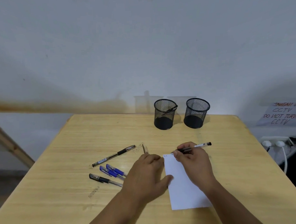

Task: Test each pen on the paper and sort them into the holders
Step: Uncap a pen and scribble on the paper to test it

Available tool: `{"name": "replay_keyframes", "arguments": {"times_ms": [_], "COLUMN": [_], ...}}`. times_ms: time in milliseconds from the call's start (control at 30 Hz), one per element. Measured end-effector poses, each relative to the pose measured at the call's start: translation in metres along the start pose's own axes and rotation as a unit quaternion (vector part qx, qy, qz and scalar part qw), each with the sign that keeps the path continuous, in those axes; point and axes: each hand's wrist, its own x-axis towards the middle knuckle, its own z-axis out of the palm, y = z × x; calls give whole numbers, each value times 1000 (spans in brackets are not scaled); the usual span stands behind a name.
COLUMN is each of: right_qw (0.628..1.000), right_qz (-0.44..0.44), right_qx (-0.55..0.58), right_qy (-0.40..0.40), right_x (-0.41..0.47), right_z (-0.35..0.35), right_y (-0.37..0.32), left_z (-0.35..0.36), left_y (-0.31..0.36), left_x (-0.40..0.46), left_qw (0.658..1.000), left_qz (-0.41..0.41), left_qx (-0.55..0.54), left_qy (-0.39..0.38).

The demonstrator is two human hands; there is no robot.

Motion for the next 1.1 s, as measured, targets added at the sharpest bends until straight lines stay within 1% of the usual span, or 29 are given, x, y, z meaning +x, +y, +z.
{"name": "replay_keyframes", "arguments": {"times_ms": [133,300,467,633,867,1100], "right_qw": [1000,1000,1000,998,996,995], "right_qz": [-10,-6,-18,-42,-64,-57], "right_qx": [-24,-8,-5,-44,-62,-81], "right_qy": [3,11,8,13,14,22], "right_x": [3,5,7,7,8,9], "right_z": [7,11,12,15,17,17], "right_y": [5,13,16,18,20,19], "left_z": [6,15,17,16,15,13], "left_y": [-5,-6,-6,-7,-6,-4], "left_x": [-2,-4,-4,-3,-3,-3], "left_qw": [999,998,997,997,997,997], "left_qz": [16,18,15,12,9,3], "left_qx": [39,61,72,71,76,72], "left_qy": [-8,10,26,16,11,10]}}
